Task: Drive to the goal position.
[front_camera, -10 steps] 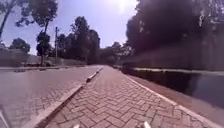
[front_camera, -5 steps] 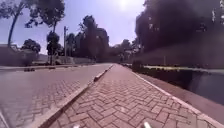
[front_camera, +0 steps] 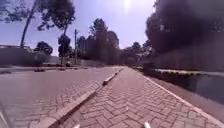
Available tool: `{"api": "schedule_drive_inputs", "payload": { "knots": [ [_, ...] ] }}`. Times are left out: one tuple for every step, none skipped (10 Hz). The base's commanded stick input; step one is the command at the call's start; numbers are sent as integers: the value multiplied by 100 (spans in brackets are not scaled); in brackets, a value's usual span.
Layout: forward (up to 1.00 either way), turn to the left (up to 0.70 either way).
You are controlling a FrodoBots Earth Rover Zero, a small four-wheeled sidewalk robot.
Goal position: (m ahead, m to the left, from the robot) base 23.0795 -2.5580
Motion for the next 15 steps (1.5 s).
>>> {"api": "schedule_drive_inputs", "payload": {
  "knots": [
    [70, 0],
    [70, 0],
    [70, 0],
    [70, -35],
    [70, -35],
    [70, -28],
    [70, -11],
    [70, -5],
    [70, -21],
    [70, -35],
    [70, -35],
    [70, -35],
    [70, -35],
    [70, -35],
    [70, -35]
  ]
}}
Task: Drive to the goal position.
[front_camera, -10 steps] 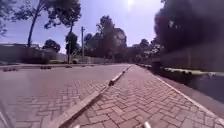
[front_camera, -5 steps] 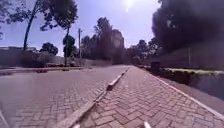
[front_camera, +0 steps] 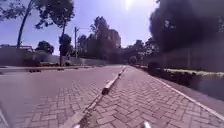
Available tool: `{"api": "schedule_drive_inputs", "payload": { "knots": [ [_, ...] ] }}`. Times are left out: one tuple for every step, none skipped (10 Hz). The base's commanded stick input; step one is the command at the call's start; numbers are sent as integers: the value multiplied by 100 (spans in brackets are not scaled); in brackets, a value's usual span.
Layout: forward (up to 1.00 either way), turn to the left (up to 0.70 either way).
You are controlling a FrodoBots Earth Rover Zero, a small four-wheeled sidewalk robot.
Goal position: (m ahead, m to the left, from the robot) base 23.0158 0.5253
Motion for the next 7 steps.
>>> {"api": "schedule_drive_inputs", "payload": {
  "knots": [
    [70, -35],
    [70, -35],
    [70, -35],
    [70, 0],
    [70, 0],
    [70, 0],
    [70, 0]
  ]
}}
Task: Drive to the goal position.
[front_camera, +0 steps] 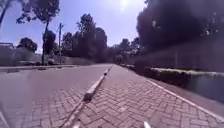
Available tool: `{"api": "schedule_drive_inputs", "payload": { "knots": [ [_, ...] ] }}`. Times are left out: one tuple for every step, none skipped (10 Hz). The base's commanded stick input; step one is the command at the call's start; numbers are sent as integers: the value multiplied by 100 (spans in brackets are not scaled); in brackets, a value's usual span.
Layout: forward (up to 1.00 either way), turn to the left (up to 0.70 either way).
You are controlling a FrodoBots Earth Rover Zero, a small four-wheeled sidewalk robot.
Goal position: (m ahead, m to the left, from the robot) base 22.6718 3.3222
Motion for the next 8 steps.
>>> {"api": "schedule_drive_inputs", "payload": {
  "knots": [
    [70, -4],
    [70, -19],
    [70, -35],
    [70, -35],
    [70, -35],
    [70, -35],
    [70, -35],
    [70, -22]
  ]
}}
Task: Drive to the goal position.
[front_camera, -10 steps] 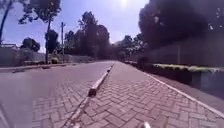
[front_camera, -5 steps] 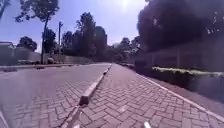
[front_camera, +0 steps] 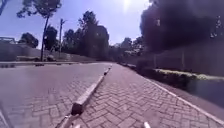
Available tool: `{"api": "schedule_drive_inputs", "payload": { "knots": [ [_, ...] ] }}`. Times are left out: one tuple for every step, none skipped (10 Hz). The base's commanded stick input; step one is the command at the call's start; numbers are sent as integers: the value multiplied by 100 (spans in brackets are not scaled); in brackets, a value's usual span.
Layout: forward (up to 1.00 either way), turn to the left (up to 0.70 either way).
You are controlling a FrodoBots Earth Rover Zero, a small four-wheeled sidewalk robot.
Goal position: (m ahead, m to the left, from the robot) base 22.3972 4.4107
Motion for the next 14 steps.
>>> {"api": "schedule_drive_inputs", "payload": {
  "knots": [
    [70, -6],
    [70, 0],
    [70, 0],
    [70, 0],
    [70, 0],
    [70, 0],
    [70, 0],
    [70, 0],
    [70, -14],
    [70, -20],
    [70, -27],
    [70, -33],
    [70, -23],
    [70, -6]
  ]
}}
